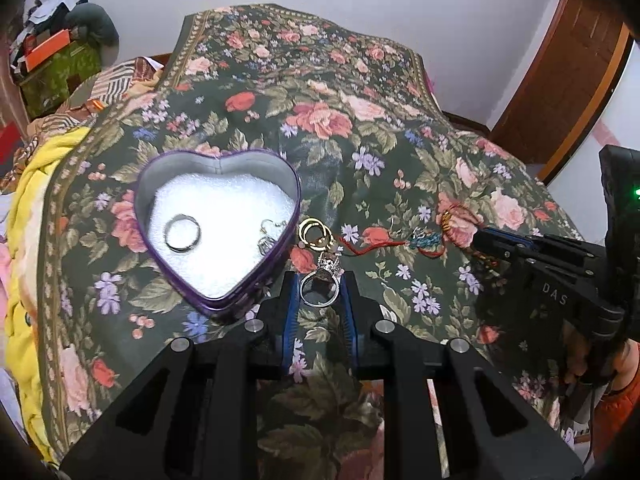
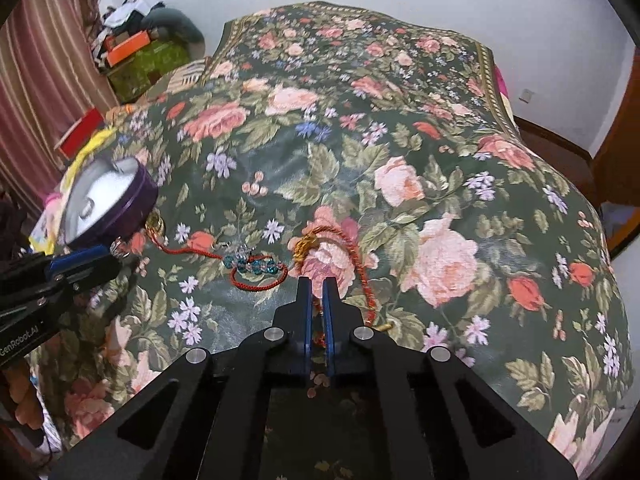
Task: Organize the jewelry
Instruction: 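Grasp the silver ring with the left tool while the right tool grasps and lifts the red bracelet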
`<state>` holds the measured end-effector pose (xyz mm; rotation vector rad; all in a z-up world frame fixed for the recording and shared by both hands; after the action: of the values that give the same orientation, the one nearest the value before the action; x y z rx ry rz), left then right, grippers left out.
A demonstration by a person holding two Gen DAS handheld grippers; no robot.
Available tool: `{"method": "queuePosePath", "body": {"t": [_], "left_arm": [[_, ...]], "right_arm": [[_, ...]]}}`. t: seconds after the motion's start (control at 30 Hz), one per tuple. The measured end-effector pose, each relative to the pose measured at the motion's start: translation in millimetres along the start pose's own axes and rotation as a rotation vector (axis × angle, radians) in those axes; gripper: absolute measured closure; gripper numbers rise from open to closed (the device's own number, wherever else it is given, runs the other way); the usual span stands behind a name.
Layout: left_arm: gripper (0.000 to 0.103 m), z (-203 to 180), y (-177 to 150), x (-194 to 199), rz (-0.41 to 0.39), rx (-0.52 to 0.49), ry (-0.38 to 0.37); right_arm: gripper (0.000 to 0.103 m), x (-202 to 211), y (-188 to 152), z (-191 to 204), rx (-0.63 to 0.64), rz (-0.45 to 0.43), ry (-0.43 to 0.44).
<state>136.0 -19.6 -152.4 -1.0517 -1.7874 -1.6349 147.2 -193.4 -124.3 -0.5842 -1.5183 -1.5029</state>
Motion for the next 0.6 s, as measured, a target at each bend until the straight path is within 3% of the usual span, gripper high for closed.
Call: {"method": "queuePosePath", "body": {"t": [0.3,0.47,0.6], "left_arm": [[0.083,-0.8,5.9,32.4,-0.076,-0.016,0.014],[0.083,0.5,6.3,43.9,-0.103,-0.025,0.022],[0.083,1.7,6.3,44.8,-0.107,-0.023,0.020]], "right_arm": [[0.097,6.4,4.7,4.8,0.021,0.019,0.037],[0.062,2.2,3.2,4.7,0.070,0.038,-0.021],[0.060,-9.8,5.1,6.4,0.139,0.069,-0.064]]}}
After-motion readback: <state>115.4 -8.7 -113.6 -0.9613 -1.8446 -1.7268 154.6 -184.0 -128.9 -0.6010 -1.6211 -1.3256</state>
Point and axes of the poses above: each gripper's, at about its wrist camera, not at the fingertips, and x roughly against the way its jaws point, z to its left, y to its top, the point moved 1 cm from there along -x, roughly the way its jaws point, and after that the axes turned 4 degrees about -x, right-handed, at the moved point
